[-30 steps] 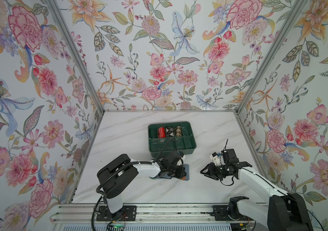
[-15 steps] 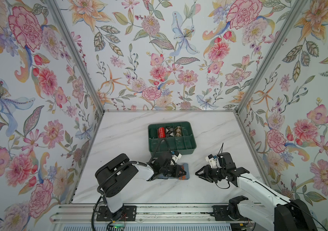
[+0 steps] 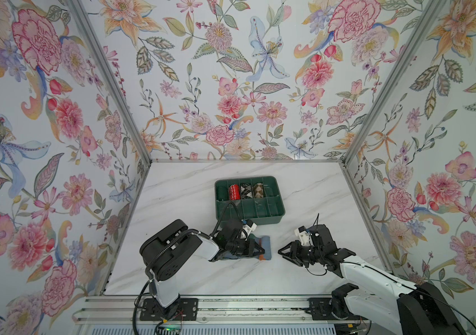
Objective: Roll the socks
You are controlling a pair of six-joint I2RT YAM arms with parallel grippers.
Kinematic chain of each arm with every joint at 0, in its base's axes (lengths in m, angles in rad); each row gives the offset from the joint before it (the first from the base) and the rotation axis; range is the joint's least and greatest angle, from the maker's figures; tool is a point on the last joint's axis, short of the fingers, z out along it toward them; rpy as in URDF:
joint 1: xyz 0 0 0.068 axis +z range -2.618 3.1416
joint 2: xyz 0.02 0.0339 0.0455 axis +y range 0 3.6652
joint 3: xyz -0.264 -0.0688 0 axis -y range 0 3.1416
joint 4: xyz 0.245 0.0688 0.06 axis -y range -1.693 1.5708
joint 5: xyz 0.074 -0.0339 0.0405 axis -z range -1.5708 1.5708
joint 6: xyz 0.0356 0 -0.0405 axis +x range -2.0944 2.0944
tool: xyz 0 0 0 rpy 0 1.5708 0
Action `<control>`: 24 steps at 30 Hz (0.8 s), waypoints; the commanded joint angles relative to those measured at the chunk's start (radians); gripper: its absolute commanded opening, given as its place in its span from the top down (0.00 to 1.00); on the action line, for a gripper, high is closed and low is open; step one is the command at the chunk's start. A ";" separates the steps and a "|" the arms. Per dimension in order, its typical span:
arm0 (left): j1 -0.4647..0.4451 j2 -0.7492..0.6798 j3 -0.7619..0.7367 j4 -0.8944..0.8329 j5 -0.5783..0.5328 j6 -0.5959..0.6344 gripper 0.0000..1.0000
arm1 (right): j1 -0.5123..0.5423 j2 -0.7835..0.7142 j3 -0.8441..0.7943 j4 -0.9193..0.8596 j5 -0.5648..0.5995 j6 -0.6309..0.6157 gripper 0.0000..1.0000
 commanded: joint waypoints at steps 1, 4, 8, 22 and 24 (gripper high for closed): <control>0.015 0.025 -0.004 0.004 0.043 0.022 0.84 | 0.030 0.018 -0.013 0.072 0.047 0.055 0.63; 0.020 0.031 -0.001 0.030 0.061 0.010 0.84 | 0.049 0.031 -0.014 0.088 0.074 0.068 0.63; 0.021 0.039 0.021 0.100 0.087 -0.029 0.83 | 0.066 0.043 -0.015 0.093 0.108 0.085 0.59; 0.005 0.075 0.070 0.146 0.084 -0.058 0.82 | 0.050 0.080 -0.005 0.152 0.092 0.087 0.59; -0.003 0.091 0.071 0.171 0.077 -0.071 0.82 | 0.033 0.080 -0.016 0.180 0.067 0.092 0.59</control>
